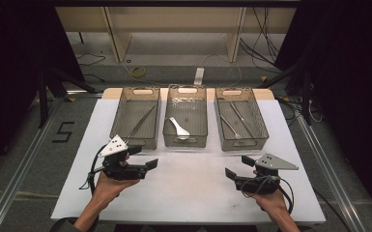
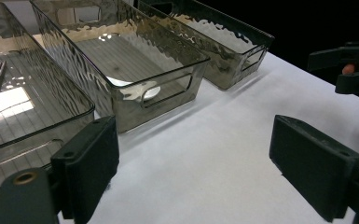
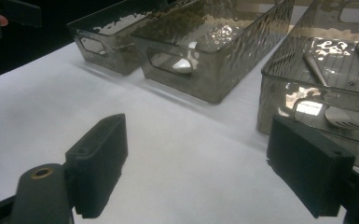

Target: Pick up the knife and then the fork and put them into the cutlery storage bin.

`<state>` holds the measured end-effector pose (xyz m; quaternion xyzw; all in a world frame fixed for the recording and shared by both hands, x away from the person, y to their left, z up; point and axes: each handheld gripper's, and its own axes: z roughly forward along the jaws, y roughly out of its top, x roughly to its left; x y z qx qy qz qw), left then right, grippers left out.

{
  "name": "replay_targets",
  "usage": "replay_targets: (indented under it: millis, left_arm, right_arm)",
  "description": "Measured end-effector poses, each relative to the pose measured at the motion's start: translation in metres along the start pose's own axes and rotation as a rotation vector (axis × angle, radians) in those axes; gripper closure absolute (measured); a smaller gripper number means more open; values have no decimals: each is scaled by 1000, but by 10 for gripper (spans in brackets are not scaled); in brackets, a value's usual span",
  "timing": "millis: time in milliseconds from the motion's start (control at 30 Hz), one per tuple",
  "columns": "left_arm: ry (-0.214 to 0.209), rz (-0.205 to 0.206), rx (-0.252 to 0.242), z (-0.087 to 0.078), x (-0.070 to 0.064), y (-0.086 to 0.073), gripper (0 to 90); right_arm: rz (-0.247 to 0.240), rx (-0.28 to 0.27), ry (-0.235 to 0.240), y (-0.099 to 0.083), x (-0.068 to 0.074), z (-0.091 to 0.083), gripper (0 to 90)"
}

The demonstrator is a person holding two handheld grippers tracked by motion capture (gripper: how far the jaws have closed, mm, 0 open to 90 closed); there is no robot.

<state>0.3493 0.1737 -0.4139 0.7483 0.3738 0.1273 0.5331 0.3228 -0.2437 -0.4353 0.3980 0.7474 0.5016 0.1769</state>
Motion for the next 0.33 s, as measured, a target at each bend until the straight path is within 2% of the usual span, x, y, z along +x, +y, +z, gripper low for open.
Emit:
replay_targets:
  millis: [333]
  left_arm:
    - [2, 1, 1, 0, 0, 0, 153]
  right_arm:
    - [-6, 5, 5, 0, 0, 1, 214]
